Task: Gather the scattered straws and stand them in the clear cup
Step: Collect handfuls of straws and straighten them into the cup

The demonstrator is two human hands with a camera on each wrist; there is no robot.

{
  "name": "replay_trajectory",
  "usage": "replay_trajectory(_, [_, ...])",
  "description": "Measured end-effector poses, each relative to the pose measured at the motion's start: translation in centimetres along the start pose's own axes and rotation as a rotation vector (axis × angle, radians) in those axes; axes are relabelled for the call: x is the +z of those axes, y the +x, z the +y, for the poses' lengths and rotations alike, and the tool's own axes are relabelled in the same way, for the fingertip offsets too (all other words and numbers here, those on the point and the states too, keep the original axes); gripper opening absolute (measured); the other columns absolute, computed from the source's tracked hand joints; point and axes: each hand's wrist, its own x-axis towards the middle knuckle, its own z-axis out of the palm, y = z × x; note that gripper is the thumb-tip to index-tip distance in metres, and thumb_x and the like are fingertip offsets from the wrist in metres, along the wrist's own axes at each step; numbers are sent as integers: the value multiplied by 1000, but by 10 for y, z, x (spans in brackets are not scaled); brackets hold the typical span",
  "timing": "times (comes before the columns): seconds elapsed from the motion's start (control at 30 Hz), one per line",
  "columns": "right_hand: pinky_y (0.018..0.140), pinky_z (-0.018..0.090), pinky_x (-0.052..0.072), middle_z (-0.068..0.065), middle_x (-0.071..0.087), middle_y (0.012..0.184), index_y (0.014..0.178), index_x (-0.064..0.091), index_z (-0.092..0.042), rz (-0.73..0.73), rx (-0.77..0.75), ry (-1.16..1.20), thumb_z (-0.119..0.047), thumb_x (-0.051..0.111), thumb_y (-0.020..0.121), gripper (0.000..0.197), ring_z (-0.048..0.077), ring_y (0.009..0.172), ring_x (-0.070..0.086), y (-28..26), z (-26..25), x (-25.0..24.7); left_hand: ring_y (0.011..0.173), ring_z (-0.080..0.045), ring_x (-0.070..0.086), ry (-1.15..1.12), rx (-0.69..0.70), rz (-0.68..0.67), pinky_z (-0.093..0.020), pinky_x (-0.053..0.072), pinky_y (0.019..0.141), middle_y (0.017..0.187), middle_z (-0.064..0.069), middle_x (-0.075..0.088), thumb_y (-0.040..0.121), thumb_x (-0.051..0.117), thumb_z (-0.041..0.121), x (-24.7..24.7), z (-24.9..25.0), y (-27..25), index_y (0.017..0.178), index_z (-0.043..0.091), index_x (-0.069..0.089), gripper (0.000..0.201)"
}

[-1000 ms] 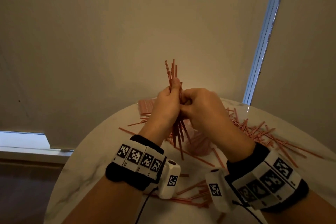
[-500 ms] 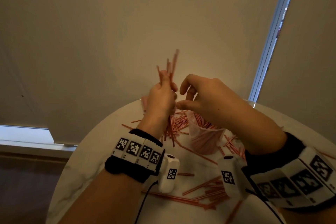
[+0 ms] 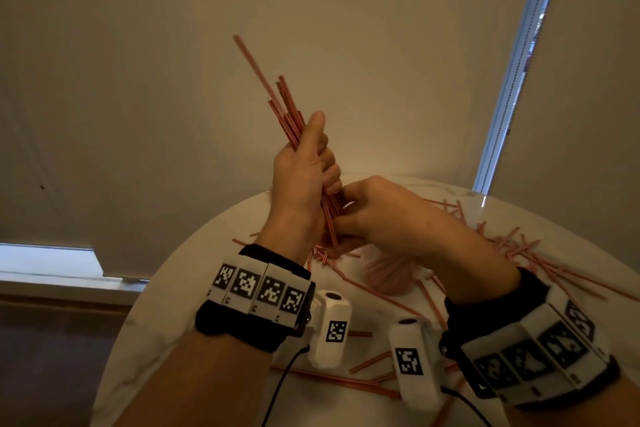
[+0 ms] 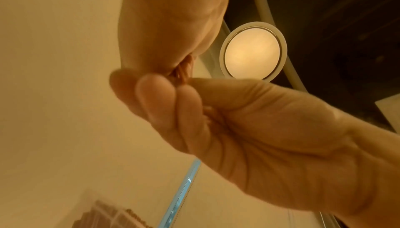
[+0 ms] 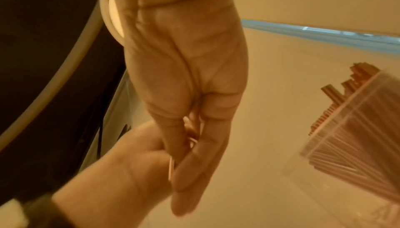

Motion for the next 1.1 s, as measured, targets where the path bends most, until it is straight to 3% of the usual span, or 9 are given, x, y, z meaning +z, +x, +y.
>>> replay_trajectory(0.17, [77, 27, 60, 11, 76, 95, 108, 62, -13, -234, 18, -28, -15, 69, 91, 19, 14, 82, 75, -7, 7, -6, 42, -8, 24, -5, 91, 1, -24, 20, 40, 53, 7, 31, 104, 56, 41, -2, 1, -1, 61, 26, 44, 47])
replay_trajectory(0.33, [80, 37, 62, 9, 77, 81, 93, 70, -1, 2, -28, 88, -7, 62, 95, 10, 22, 77, 76, 0, 11, -6, 46, -10, 35, 106, -10, -76, -26, 32, 44, 55, 5, 33, 102, 60, 43, 6, -9, -6, 66, 23, 44, 43])
replay_trajectory(0.47, [70, 30, 61, 2, 78, 82, 98, 70, -9, -13, 3, 13, -19, 64, 96, 12, 17, 74, 76, -7, 8, -20, 46, -10, 25, 255, -16, -149, -27, 20, 45, 55, 7, 30, 105, 53, 40, 0, -4, -3, 67, 25, 43, 43])
replay_trajectory(0.53, [72, 32, 60, -5, 77, 81, 105, 69, -13, 150, 8, -56, -28, 57, 100, 19, 13, 71, 75, -14, 5, -36, 44, -9, 25, 419, -68, -211, -22, 22, 41, 54, 9, 33, 105, 54, 38, -7, -2, 0, 68, 25, 44, 41])
replay_trajectory(0.63, [66, 32, 59, -6, 75, 87, 116, 63, -18, 582, -86, 91, -40, 49, 103, 29, 12, 72, 73, -27, 3, -64, 46, -10, 35, 780, -202, -444, -22, 32, 43, 56, 10, 45, 103, 56, 42, -15, -3, -1, 79, 18, 55, 34])
replay_trajectory(0.73, [75, 36, 54, -12, 70, 96, 119, 60, -27, 816, -119, 79, -61, 43, 97, 43, 7, 86, 66, -34, 3, -78, 46, -12, 40, 1109, -133, -610, -25, 37, 46, 55, 9, 49, 101, 55, 50, -12, -6, -7, 82, 18, 59, 38])
replay_trajectory(0.83, [87, 40, 53, -11, 70, 99, 113, 64, -26, 636, -93, 54, -64, 36, 98, 49, 10, 92, 65, -29, 0, -69, 45, -13, 38, 1164, -37, -678, -28, 36, 47, 53, 9, 45, 101, 54, 52, -2, -12, -13, 74, 21, 52, 41])
replay_trajectory(0.93, [83, 30, 52, -9, 74, 92, 105, 71, -24, 423, -67, -68, -56, 36, 102, 47, 7, 86, 69, -19, 1, -51, 43, -5, 37, 1149, 12, -684, -25, 33, 47, 49, 12, 45, 103, 54, 44, 3, -16, -16, 71, 25, 47, 38])
replay_trajectory(1.1, [84, 29, 50, -9, 71, 95, 111, 69, -24, 343, -56, -282, -45, 40, 104, 37, 7, 90, 65, -17, 6, -52, 39, -4, 35, 1218, 30, -682, -19, 29, 41, 45, 11, 44, 100, 59, 45, 1, -16, -12, 73, 22, 55, 35])
